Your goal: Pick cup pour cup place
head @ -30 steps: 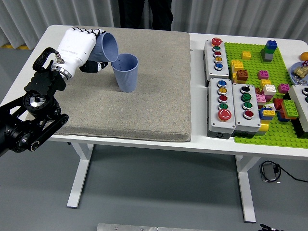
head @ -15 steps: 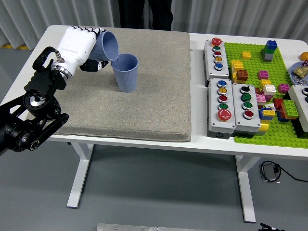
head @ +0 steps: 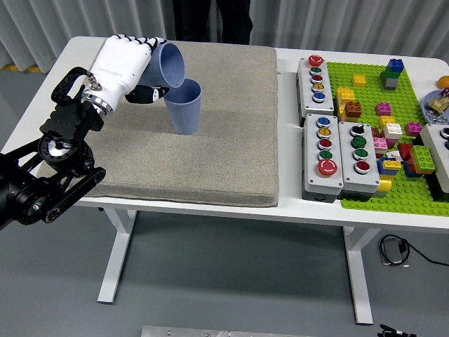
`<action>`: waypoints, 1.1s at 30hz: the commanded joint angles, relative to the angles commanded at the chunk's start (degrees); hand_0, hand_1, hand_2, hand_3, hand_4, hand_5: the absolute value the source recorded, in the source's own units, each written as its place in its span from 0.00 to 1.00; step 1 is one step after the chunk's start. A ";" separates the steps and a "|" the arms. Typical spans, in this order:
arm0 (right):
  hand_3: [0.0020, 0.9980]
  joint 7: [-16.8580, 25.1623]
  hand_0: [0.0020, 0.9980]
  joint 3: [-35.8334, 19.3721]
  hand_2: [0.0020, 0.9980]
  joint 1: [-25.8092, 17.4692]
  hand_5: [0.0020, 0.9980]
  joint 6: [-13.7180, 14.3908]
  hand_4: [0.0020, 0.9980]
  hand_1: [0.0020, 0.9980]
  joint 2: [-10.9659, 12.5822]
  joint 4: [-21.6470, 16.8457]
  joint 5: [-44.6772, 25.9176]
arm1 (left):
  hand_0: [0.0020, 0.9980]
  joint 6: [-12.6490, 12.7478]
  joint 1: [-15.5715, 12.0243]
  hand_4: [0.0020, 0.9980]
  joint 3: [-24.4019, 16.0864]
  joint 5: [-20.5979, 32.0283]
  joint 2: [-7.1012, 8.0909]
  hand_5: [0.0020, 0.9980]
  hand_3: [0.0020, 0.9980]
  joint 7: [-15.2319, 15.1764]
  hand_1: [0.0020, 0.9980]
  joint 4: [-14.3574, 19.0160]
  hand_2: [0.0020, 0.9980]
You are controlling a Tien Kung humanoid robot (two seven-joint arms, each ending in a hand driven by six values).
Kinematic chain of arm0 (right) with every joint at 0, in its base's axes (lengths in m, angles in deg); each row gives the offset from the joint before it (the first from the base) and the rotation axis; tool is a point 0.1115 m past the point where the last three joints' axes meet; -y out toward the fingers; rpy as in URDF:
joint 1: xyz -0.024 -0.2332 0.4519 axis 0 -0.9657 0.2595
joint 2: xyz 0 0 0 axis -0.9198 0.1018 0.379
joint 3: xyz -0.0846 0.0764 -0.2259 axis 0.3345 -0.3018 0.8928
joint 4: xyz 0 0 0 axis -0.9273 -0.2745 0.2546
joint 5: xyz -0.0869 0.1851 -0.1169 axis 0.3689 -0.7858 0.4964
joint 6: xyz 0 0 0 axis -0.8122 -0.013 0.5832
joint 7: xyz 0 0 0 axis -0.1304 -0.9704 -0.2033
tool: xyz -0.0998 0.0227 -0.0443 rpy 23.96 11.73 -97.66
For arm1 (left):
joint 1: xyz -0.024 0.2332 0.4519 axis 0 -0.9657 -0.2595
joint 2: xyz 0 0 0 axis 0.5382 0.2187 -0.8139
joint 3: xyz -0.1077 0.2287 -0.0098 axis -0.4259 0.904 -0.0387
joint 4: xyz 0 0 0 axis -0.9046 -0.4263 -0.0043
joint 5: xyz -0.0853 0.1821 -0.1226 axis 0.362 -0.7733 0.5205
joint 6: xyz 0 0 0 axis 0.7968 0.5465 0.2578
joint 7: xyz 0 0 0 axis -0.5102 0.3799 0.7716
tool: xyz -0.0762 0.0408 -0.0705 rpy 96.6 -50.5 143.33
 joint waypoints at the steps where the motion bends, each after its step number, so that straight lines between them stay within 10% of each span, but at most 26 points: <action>1: 0.65 0.01 0.66 0.01 0.68 -0.01 0.12 0.00 0.45 0.65 0.01 0.00 -0.02 | 0.60 -0.06 0.01 0.61 0.13 0.00 0.03 0.00 0.79 0.10 0.60 0.03 0.65; 33: 0.65 0.02 0.66 0.04 0.68 -0.52 0.11 0.02 0.45 0.65 -0.08 0.00 0.13 | 0.62 -1.40 1.80 0.60 5.31 0.00 1.36 0.00 0.78 3.28 0.61 -1.67 0.66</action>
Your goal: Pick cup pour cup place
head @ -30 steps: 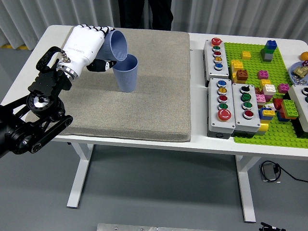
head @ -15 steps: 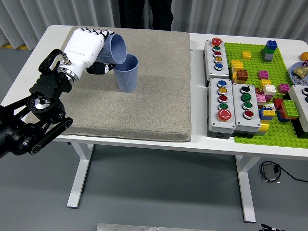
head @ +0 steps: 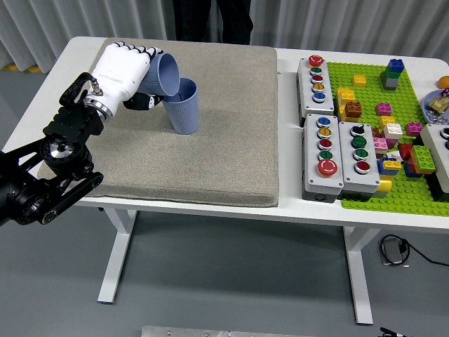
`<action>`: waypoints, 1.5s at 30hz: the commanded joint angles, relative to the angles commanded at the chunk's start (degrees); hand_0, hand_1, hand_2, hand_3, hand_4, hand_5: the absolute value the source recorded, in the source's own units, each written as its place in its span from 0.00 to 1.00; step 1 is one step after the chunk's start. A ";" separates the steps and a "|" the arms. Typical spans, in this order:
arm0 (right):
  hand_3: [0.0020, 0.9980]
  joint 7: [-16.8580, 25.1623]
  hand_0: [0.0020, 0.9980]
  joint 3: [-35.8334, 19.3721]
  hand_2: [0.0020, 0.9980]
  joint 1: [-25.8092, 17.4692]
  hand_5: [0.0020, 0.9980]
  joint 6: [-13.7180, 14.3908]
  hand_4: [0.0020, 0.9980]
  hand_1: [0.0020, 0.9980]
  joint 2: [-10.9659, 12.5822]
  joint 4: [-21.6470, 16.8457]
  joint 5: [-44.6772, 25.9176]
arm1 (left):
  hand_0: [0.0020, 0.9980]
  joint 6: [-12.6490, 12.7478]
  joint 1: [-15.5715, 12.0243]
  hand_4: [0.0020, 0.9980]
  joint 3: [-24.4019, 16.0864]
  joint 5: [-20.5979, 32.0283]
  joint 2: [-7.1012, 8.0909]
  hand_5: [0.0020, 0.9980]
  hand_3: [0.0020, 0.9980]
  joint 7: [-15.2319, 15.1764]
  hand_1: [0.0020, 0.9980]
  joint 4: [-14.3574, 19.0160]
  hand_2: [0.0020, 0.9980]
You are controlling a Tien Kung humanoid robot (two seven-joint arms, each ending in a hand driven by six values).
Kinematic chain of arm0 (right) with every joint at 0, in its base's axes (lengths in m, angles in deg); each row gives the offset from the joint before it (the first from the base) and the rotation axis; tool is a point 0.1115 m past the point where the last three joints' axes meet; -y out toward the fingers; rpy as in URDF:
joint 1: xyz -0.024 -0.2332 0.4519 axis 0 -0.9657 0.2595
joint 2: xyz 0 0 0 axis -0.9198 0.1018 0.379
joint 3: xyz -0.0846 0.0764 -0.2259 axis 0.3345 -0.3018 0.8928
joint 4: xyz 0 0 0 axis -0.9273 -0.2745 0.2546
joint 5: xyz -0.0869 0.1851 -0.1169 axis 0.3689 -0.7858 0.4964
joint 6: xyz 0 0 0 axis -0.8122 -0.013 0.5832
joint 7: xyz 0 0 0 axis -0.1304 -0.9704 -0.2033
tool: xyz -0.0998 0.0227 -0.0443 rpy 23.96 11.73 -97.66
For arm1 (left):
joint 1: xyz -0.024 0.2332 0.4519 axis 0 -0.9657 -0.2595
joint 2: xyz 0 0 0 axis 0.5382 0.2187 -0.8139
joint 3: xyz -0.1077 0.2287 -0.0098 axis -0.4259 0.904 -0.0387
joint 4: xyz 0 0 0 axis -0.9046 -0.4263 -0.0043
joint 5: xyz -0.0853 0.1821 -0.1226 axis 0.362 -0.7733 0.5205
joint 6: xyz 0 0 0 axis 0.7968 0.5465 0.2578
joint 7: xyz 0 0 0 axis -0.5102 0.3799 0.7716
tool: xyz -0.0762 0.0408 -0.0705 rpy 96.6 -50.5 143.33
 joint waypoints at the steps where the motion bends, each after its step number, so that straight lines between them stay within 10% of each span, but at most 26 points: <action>1: 0.65 0.00 0.66 0.01 0.68 0.01 0.11 0.00 0.45 0.65 0.00 0.00 -0.02 | 0.62 0.06 0.00 0.60 -0.07 0.00 0.01 0.00 0.78 -0.02 0.61 0.03 0.66; 45: 0.65 0.01 0.66 0.00 0.68 -0.05 0.11 -0.02 0.44 0.65 0.12 0.00 -0.06 | 0.64 0.24 2.02 0.60 2.37 0.00 1.44 0.00 0.77 1.28 0.62 0.28 0.67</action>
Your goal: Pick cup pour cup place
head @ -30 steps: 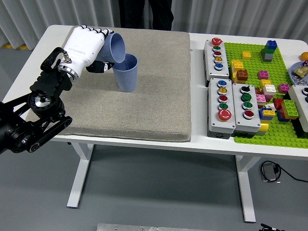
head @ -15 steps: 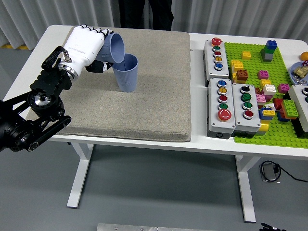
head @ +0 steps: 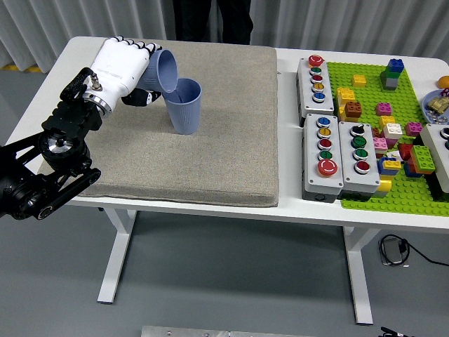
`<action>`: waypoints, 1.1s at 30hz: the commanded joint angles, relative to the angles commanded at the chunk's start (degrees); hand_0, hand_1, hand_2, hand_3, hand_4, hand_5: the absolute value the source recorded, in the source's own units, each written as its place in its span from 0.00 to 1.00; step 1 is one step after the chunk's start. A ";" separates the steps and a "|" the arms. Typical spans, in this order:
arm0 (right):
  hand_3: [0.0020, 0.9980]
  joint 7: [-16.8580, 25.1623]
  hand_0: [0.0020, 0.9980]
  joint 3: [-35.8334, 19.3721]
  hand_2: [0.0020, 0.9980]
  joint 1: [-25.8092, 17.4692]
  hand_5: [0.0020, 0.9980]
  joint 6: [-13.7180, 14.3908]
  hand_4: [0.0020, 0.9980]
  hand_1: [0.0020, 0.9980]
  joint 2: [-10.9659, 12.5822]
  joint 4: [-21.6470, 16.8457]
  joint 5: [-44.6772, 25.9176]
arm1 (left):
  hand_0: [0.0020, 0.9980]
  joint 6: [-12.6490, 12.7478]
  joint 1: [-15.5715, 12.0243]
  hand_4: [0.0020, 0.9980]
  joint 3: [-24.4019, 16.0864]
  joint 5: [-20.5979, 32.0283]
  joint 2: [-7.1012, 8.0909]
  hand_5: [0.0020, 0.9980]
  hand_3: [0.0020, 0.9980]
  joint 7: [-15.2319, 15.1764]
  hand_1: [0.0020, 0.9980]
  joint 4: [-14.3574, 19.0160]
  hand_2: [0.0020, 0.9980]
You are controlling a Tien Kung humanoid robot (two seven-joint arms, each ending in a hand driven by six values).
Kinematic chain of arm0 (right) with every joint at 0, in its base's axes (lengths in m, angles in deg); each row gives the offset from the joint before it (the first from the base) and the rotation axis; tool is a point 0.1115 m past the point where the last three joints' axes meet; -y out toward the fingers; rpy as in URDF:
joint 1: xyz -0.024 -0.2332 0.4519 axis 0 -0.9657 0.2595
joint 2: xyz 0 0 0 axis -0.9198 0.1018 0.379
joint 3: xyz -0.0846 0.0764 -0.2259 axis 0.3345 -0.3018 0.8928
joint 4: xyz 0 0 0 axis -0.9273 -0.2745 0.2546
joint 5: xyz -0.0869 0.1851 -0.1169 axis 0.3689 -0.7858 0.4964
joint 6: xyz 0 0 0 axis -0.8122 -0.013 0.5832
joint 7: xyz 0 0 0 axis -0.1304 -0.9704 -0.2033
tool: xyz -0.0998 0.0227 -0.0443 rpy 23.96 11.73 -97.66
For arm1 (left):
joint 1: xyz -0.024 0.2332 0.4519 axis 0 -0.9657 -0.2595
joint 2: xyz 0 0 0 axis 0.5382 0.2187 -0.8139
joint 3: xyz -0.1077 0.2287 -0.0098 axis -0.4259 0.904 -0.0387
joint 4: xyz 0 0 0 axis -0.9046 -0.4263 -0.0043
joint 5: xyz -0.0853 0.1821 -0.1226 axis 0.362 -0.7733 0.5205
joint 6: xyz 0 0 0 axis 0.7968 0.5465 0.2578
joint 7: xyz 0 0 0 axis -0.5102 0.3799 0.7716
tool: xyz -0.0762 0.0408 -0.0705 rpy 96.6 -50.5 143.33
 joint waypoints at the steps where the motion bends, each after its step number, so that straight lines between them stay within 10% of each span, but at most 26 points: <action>1: 0.65 -0.01 0.66 -0.01 0.68 -0.06 0.11 0.00 0.44 0.65 -0.02 0.00 0.02 | 0.64 0.00 -0.04 0.60 -0.01 0.00 0.01 0.00 0.77 0.01 0.62 -0.01 0.67; 33: 0.65 0.02 0.66 0.08 0.67 0.35 0.12 0.05 0.45 0.65 0.24 0.00 -0.29 | 0.64 -0.74 1.81 0.60 2.12 0.00 0.80 0.00 0.77 0.27 0.63 -0.04 0.67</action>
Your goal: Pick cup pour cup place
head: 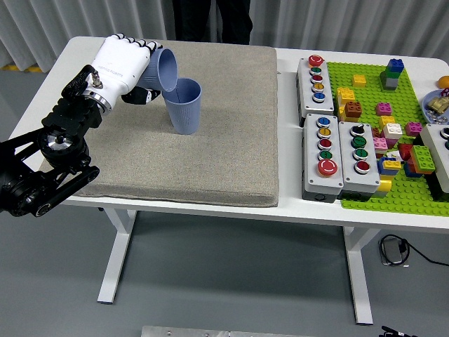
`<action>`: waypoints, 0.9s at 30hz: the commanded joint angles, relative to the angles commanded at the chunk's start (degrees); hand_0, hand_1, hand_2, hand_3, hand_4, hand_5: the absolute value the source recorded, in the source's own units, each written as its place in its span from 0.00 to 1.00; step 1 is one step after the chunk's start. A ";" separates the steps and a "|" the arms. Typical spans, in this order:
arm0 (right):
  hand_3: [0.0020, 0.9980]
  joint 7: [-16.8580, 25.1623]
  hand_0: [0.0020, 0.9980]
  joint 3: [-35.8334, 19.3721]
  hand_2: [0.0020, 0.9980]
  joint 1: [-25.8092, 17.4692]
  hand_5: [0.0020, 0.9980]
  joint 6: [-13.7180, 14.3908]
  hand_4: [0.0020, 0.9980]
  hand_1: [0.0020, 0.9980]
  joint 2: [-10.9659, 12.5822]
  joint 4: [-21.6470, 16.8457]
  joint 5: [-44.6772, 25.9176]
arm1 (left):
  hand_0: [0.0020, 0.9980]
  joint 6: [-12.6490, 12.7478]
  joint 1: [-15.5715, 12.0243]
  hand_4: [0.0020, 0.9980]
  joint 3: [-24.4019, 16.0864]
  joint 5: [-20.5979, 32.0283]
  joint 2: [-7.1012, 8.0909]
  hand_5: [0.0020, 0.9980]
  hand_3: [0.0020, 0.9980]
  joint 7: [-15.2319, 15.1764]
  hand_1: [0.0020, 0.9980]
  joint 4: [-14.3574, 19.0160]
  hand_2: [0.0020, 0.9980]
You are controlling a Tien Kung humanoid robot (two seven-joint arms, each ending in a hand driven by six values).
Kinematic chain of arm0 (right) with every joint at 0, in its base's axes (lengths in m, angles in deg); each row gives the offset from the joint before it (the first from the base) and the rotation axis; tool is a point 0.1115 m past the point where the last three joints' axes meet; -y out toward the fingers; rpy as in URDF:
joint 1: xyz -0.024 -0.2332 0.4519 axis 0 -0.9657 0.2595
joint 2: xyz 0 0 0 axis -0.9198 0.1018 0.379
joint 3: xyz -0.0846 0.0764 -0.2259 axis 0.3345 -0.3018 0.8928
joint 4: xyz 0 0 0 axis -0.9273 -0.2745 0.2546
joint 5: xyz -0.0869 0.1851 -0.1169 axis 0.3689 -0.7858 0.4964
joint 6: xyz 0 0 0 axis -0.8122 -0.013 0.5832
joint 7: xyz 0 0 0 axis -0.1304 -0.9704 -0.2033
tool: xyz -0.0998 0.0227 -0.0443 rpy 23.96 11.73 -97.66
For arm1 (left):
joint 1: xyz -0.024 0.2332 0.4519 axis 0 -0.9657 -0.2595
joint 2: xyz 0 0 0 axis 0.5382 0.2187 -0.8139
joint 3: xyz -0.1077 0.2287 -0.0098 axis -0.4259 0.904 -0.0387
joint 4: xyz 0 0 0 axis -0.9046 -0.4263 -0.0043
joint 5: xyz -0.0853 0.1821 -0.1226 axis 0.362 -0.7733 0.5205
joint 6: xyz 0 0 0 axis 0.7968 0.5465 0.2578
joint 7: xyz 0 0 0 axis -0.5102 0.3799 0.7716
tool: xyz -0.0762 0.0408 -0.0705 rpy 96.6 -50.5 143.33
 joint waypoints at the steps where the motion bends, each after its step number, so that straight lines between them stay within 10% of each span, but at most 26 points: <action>1: 0.65 0.02 0.66 0.03 0.67 0.02 0.12 0.03 0.45 0.65 0.00 0.00 -0.10 | 0.64 -0.02 0.09 0.60 0.06 0.00 0.06 0.00 0.77 0.02 0.63 0.03 0.67; 27: 0.65 -0.08 0.66 -0.07 0.67 -0.59 0.12 0.05 0.45 0.65 -0.14 0.00 0.29 | 0.65 -1.02 0.52 0.59 1.07 0.00 0.23 0.00 0.75 0.53 0.63 0.10 0.67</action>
